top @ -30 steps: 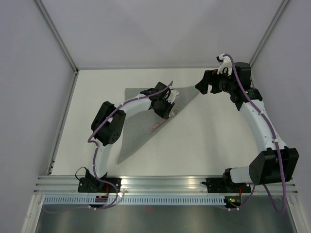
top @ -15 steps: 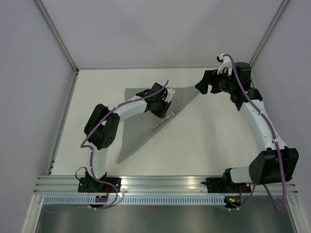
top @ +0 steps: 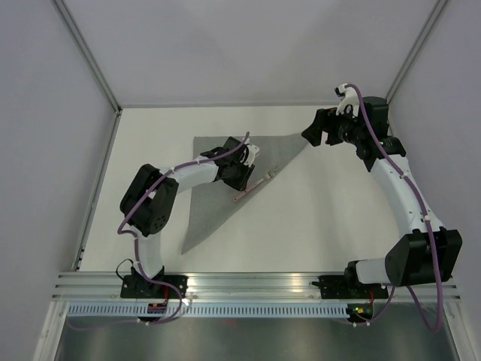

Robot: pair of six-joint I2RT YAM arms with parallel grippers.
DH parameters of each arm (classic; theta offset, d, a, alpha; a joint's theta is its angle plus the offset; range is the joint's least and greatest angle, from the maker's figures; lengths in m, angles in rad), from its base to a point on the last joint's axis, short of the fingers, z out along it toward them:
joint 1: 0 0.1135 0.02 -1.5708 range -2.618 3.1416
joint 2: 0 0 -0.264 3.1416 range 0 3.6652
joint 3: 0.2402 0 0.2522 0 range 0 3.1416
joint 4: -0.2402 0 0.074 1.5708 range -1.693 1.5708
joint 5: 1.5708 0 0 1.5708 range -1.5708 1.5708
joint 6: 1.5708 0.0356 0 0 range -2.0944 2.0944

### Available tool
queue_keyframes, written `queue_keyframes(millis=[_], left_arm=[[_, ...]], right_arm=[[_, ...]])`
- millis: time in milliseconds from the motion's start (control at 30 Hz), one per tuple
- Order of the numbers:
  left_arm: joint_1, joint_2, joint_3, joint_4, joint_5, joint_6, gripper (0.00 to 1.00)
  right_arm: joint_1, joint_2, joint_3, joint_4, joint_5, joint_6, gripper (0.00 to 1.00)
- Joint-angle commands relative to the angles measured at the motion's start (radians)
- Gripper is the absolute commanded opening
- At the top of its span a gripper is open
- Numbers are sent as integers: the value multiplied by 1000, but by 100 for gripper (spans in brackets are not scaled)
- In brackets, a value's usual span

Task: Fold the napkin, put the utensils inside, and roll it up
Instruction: Place the utensil onto the napkin

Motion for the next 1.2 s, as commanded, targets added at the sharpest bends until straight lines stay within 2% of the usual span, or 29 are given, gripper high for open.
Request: queue_keyframes(millis=[0, 533, 1167], left_arm=[[14, -75, -24, 52, 33, -23, 39], [28, -83, -76, 73, 172, -14, 40], [28, -75, -111, 83, 189, -15, 39]], right_arm=[[6, -30, -9, 13, -8, -3, 91], [6, -42, -14, 14, -11, -7, 90], [6, -39, -16, 13, -3, -4, 90]])
